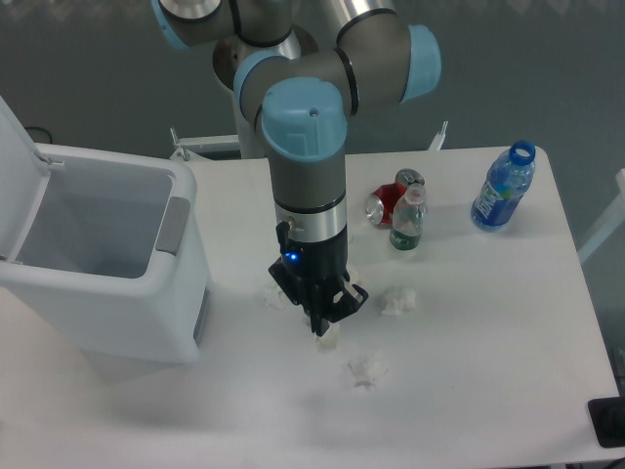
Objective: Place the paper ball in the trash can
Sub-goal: 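Lower the gripper onto the crumpled white paper ball and close it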
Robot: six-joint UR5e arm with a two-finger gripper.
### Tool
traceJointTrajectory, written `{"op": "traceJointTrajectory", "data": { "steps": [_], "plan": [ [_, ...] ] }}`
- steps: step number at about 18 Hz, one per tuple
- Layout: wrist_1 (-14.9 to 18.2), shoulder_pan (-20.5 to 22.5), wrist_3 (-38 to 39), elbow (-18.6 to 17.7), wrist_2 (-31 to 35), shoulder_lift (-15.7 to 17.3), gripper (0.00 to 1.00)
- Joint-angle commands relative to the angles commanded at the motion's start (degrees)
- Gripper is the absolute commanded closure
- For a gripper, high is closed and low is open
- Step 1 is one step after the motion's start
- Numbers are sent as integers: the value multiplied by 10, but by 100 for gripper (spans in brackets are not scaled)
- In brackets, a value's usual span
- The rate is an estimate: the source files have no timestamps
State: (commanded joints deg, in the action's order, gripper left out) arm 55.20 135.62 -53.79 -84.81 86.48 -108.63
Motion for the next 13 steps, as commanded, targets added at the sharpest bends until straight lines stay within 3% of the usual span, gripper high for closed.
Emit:
{"op": "traceJointTrajectory", "data": {
  "steps": [9,13],
  "plan": [
    [0,0,1,-4,-7,5,100],
    [2,6,16,-4,-13,25,100]
  ]
}}
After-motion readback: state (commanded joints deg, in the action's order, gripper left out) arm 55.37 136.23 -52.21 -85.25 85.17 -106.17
